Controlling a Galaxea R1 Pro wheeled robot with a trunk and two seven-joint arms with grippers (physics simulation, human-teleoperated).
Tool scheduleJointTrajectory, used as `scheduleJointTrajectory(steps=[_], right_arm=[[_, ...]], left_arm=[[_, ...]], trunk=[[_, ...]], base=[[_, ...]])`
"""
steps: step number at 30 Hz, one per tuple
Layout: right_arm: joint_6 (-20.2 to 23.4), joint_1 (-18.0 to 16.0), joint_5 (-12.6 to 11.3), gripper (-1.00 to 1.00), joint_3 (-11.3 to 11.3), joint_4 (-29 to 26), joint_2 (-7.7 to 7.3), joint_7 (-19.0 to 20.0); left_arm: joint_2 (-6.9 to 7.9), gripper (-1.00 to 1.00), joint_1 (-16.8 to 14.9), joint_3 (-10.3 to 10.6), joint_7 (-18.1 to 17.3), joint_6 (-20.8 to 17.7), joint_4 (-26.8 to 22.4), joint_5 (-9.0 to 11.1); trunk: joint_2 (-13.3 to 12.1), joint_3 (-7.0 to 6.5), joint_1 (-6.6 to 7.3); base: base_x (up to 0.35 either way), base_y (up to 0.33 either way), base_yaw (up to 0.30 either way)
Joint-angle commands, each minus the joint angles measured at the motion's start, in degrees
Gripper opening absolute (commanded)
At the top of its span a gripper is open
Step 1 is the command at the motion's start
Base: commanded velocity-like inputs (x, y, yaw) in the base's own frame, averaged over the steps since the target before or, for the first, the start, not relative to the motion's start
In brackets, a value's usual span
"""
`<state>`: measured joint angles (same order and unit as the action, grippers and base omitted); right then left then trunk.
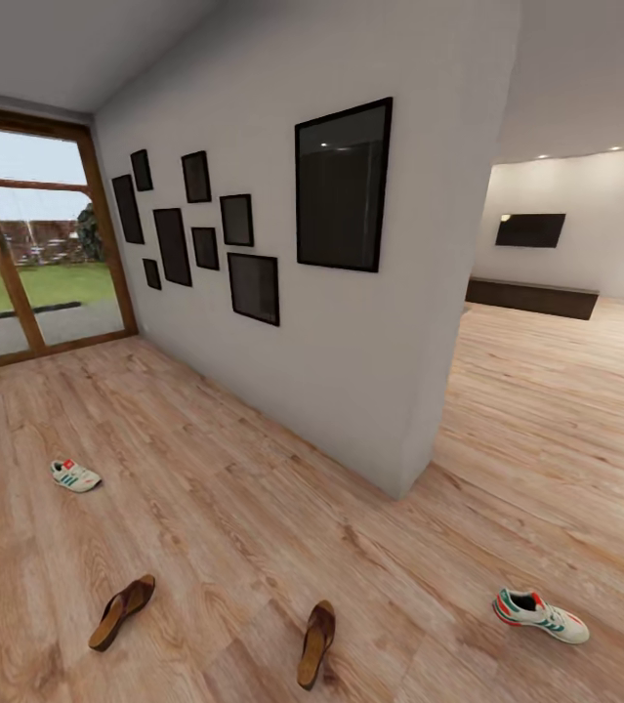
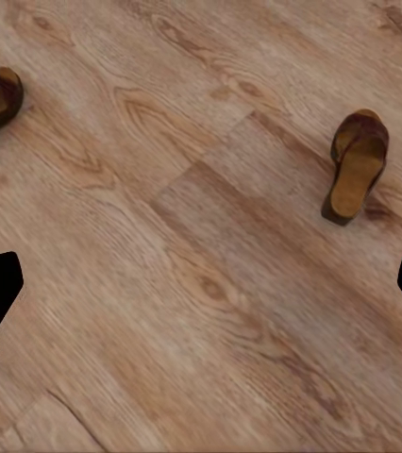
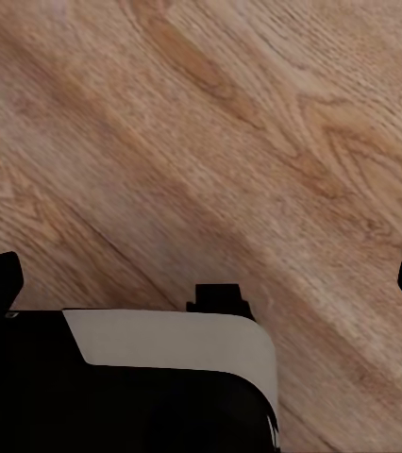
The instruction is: Pick up the two gym shoes and the two sandals from the corridor floor and place them onto the hallstand (shoe rack) in the corridor, making sure they are on the rack and not on the floor. Arrange them so the two gym shoes are next to each other and the two sandals are next to each other.
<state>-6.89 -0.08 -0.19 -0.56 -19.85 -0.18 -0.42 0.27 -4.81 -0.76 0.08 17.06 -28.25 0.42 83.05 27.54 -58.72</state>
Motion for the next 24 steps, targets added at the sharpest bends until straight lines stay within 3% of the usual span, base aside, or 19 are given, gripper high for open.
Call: scheduleJointTrajectory(steps=[1, 24], right_arm=[[-0.1, 0.0, 0.0, 1.0, -0.1, 0.0, 0.01, 0.0], [-0.1, 0.0, 0.0, 1.0, -0.1, 0.0, -0.03, 0.0]], left_arm=[[0.0, 1.0, 0.0, 0.0, 0.0, 0.2, 0.0, 0.0], [-0.01, 1.0, 0.0, 0.0, 0.0, 0.2, 0.0, 0.0]], trunk=[[0.0, 0.05, 0.0], [0.0, 0.05, 0.0]], base=[[0.032, 0.048, -0.017], [0.084, 0.048, -0.001]])
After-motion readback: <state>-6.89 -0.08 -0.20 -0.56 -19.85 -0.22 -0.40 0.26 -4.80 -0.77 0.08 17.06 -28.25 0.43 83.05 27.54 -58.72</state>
